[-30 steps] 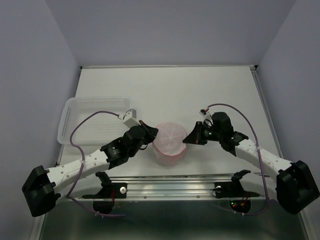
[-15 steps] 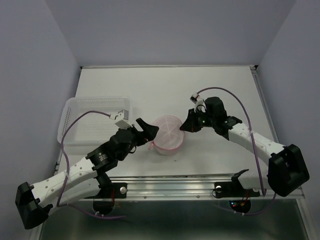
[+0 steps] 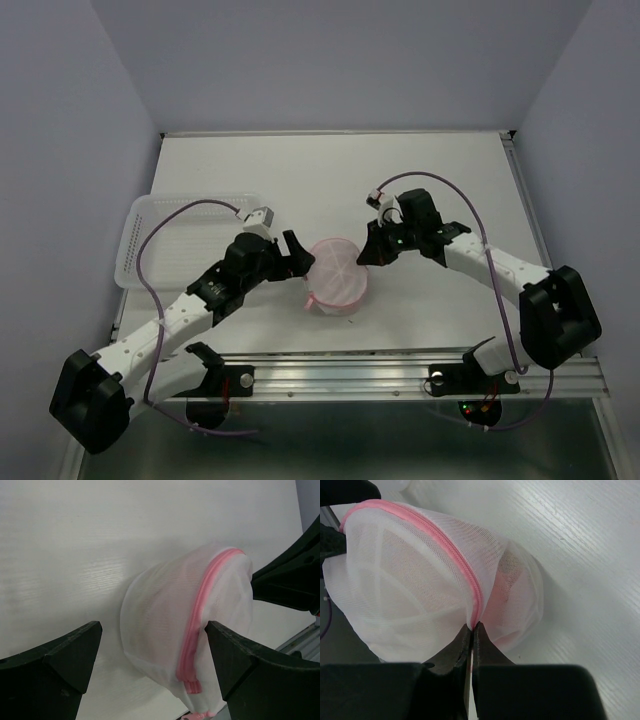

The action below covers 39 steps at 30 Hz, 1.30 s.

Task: Unzip the laundry bag and remove the bra

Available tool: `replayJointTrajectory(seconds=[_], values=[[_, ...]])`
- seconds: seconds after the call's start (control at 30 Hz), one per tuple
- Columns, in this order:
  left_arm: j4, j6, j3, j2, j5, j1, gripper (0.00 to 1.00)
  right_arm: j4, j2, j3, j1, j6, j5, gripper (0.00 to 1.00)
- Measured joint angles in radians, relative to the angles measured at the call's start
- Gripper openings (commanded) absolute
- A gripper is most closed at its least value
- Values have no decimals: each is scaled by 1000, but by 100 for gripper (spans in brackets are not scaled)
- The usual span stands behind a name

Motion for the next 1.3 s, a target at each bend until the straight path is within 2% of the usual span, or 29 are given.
replayJointTrajectory(seconds=[0.17,0.37,0.47,0.53,0.57,0.6,0.63,0.67,0.73,0.83,1.03,1.2,1.3], values=[[24,74,54,82,123,5,96,-35,13,33,0,-36,-4,1],[51,111,64,89,222,16,83,-51,14,43,0,-56,-4,1],[67,116,64,104,277,16,70,-65,19,57,0,-63,-5,1],[79,117,64,120,308,16,56,-71,31,79,0,-68,-5,1],[87,116,64,127,324,16,48,-75,37,92,0,-72,-5,1],[94,111,64,134,336,16,31,-81,43,108,0,-77,-3,1],[99,111,64,135,344,17,24,-84,45,114,0,-79,-1,3],[103,108,64,135,352,17,12,-89,45,126,0,-84,2,7],[121,96,64,132,370,17,5,-92,45,137,0,-87,14,36],[128,80,64,120,371,16,0,-103,45,152,0,-83,46,69],[164,-27,45,85,314,16,0,-158,-39,181,0,-51,176,89],[243,-196,-38,43,198,6,0,-183,-198,182,0,-7,257,90],[277,-306,-84,14,70,-37,0,-131,-324,130,2,48,255,86]])
